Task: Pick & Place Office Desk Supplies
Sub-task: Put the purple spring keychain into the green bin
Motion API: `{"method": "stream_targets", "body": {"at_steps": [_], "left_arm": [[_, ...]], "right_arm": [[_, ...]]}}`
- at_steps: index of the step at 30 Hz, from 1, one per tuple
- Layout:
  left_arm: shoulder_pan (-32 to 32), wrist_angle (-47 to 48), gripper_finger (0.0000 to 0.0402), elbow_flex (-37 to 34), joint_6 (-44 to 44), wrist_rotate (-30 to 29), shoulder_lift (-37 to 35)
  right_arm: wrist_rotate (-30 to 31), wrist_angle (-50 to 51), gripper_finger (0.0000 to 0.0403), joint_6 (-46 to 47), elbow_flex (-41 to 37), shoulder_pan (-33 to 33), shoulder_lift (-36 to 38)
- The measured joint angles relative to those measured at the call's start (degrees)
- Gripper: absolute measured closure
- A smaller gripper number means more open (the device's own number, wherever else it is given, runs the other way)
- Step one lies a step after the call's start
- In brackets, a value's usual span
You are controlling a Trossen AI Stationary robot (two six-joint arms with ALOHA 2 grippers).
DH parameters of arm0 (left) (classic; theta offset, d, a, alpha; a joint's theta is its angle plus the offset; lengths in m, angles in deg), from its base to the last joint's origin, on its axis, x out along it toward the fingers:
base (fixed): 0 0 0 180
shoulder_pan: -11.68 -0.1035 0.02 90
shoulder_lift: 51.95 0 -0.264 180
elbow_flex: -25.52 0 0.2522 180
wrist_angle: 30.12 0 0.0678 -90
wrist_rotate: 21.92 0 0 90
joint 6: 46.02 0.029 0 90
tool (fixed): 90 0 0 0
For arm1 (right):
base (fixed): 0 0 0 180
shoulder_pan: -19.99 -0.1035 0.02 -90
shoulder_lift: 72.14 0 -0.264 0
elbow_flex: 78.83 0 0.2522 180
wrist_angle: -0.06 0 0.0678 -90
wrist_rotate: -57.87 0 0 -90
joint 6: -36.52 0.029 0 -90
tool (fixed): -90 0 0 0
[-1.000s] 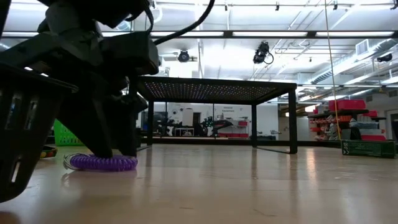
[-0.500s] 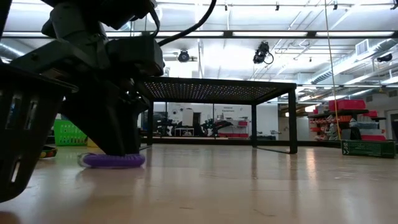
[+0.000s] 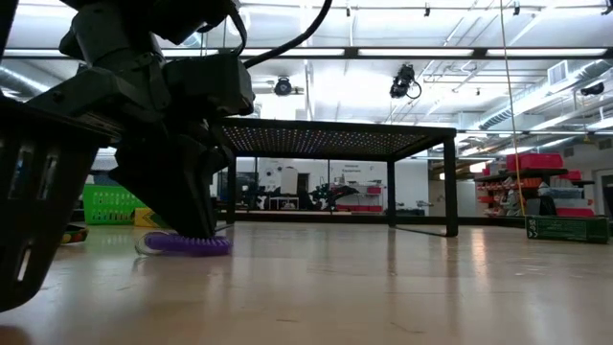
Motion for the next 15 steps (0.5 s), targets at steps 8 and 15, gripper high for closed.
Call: {"method": "stream_targets", "body": {"at_steps": [8, 15], "left_arm": [[1.45, -0.96, 0.0392, -0.28, 3.1, -1.2, -2.22], [5.15, -1.42, 0.0392, -0.97, 6.08, -8.65, -9.67]], "right_arm": [[-0.86, -0.04, 0.0229, 0.19, 0.0, 0.0, 0.0], [-1.53, -0.62, 0.0229, 0.46, 0.0, 0.0, 0.02]]}}
